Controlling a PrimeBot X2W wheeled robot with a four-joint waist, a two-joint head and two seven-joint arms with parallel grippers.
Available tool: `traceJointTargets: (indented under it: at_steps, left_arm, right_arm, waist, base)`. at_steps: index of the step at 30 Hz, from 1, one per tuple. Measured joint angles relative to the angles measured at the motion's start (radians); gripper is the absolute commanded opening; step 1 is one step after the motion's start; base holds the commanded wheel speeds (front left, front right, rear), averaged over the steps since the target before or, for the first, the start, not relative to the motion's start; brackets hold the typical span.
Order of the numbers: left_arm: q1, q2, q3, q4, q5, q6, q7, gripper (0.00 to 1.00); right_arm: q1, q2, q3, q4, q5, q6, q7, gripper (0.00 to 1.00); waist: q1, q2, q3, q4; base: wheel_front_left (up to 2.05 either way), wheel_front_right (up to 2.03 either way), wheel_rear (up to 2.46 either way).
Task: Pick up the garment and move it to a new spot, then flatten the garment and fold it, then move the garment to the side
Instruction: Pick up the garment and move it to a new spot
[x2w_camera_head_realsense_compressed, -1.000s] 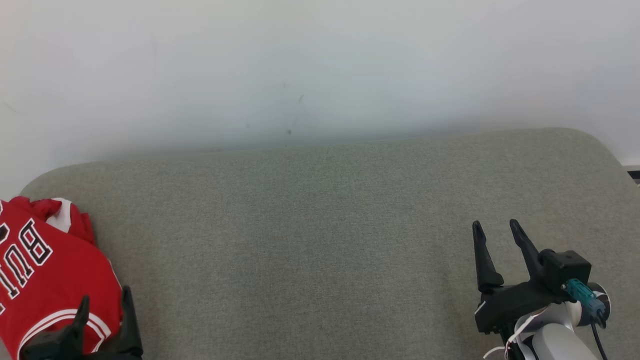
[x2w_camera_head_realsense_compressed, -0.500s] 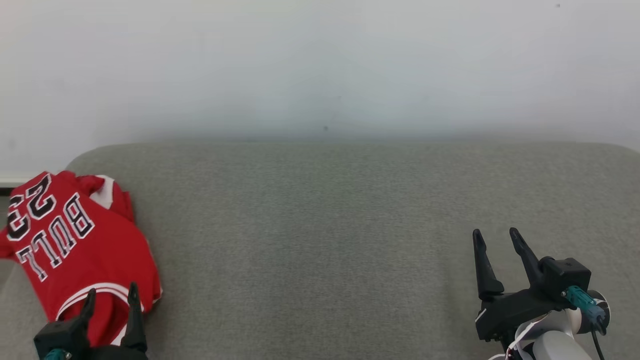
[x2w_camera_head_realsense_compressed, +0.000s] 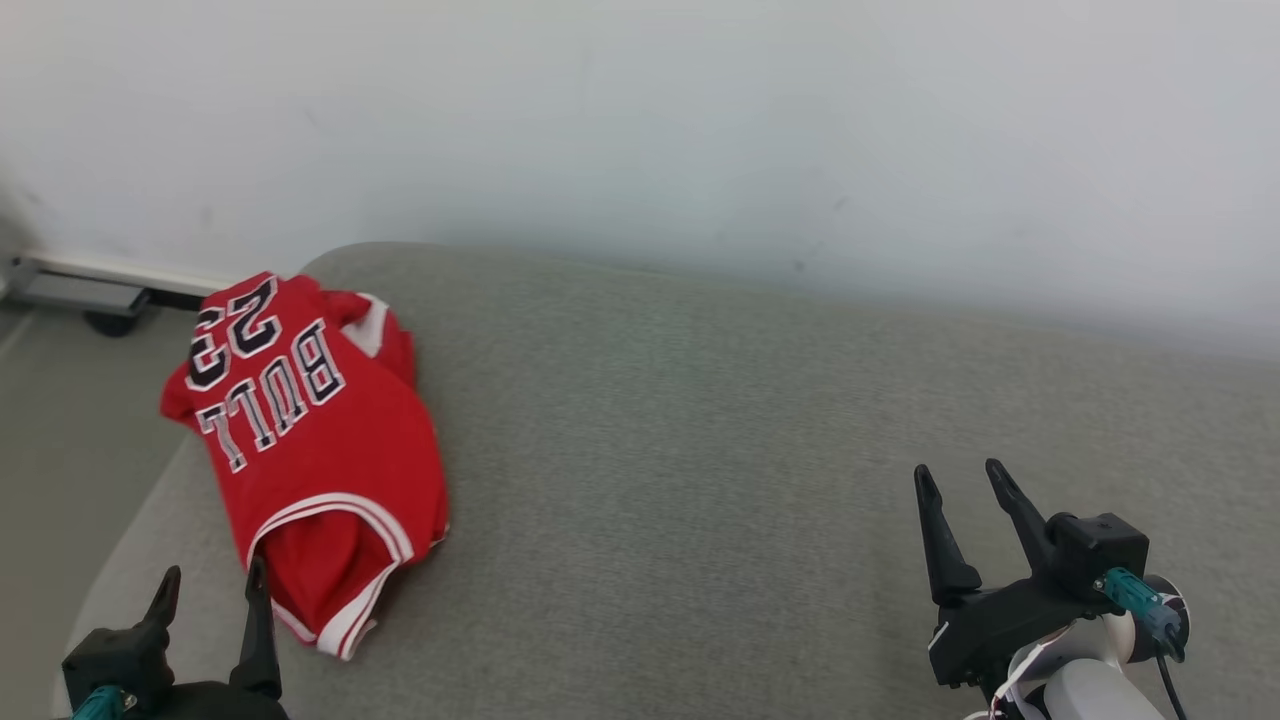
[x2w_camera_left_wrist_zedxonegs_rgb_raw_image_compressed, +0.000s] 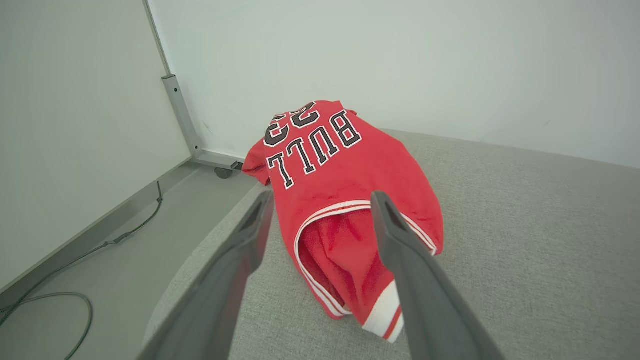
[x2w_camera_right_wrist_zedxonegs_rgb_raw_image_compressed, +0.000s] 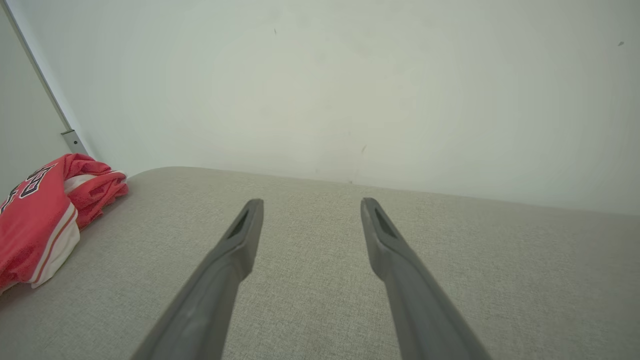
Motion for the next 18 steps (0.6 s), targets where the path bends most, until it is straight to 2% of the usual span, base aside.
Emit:
traceJointTargets:
  at_steps: [6, 11, 18]
  left_arm:
    - [0.000, -0.001, -0.010, -0.002, -0.001, -0.001, 0.018, 1.00]
    - [0.012, 0.011, 0.025, -0.015, -0.007, -0.001, 0.018, 1.00]
    - [0.026, 0.007, 0.053, -0.029, -0.024, 0.000, 0.017, 1.00]
  right_arm:
    - [0.002, 0.003, 0.003, 0.012, 0.000, 0.007, 0.000, 1.00]
    - [-0.022, 0.024, 0.038, 0.017, -0.002, 0.016, 0.001, 1.00]
    - [-0.081, 0.035, 0.060, 0.048, -0.012, 0.028, 0.010, 1.00]
  waist:
    - [0.0000, 0.0000, -0.003, 0.087]
    - [0.0000, 0.0000, -0.001, 0.155]
    - [0.0000, 0.0000, 0.014, 0.209]
  base:
    - [0.00, 0.00, 0.00]
    - [0.00, 0.00, 0.00]
    - [0.00, 0.00, 0.00]
